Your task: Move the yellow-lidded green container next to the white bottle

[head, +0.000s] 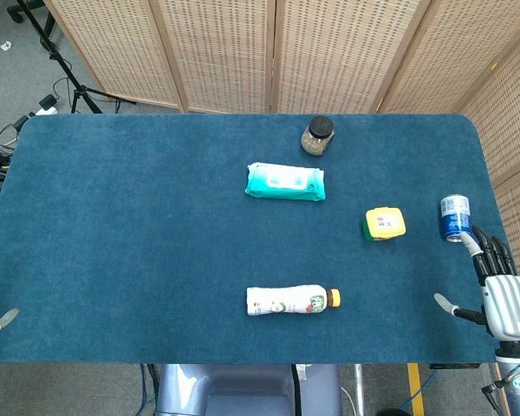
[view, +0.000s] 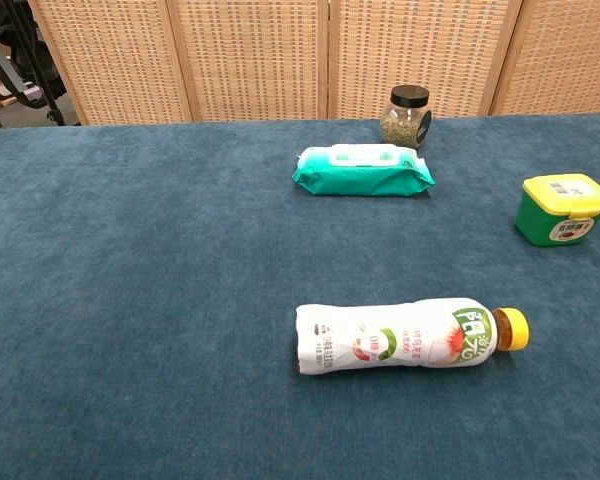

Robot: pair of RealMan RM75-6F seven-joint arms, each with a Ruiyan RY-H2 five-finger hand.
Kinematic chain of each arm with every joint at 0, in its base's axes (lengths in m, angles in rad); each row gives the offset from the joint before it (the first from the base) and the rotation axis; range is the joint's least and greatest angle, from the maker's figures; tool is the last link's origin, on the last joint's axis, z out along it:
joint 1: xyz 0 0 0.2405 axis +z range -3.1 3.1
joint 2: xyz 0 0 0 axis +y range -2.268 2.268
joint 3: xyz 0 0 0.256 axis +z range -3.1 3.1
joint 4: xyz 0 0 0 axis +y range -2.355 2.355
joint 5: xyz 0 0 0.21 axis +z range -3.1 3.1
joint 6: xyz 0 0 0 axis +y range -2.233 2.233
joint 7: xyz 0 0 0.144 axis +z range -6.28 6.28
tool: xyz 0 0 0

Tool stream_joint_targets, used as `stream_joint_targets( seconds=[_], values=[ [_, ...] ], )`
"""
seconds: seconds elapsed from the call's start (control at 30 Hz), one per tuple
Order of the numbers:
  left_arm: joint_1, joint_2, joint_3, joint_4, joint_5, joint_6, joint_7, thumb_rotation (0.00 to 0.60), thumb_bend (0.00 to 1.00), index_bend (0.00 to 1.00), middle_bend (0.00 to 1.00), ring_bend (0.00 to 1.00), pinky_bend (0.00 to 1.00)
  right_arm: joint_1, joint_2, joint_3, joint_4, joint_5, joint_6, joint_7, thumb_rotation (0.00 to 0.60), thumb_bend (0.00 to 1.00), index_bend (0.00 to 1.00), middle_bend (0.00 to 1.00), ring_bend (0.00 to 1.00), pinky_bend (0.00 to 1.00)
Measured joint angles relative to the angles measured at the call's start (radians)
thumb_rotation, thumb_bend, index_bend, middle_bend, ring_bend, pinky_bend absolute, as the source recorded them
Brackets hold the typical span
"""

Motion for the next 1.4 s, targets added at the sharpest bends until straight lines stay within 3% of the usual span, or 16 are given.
stream_joint_targets(
  seconds=[0.47, 0.67, 1.0, 1.4],
  values=[
    [-0.008, 0.005, -0.016, 0.007, -0.031, -0.019, -0.026, 0.600, 0.00, 0.00, 0.00, 0.00, 0.00, 0.073, -0.009, 0.020, 0.058, 0.026, -0.122, -0.036, 0.600, 0.00, 0.00, 0.00, 0.00, 0.00],
    [-0.015, 0.005, -0.024, 0.004, -0.052, -0.041, -0.018, 0.600, 0.00, 0.00, 0.00, 0.00, 0.00, 0.163, -0.018, 0.055, 0.118, 0.060, -0.248, -0.060, 0.600, 0.00, 0.00, 0.00, 0.00, 0.00],
    [-0.038, 0.002, -0.038, -0.003, -0.094, -0.096, 0.010, 0.600, 0.00, 0.00, 0.00, 0.00, 0.00, 0.367, -0.069, 0.085, 0.259, 0.127, -0.558, -0.066, 0.600, 0.00, 0.00, 0.00, 0.00, 0.00],
    [-0.048, -0.006, -0.048, -0.001, -0.123, -0.120, 0.028, 0.600, 0.00, 0.00, 0.00, 0.00, 0.00, 0.502, -0.166, 0.079, 0.410, 0.204, -0.787, -0.181, 0.600, 0.00, 0.00, 0.00, 0.00, 0.00]
  ],
)
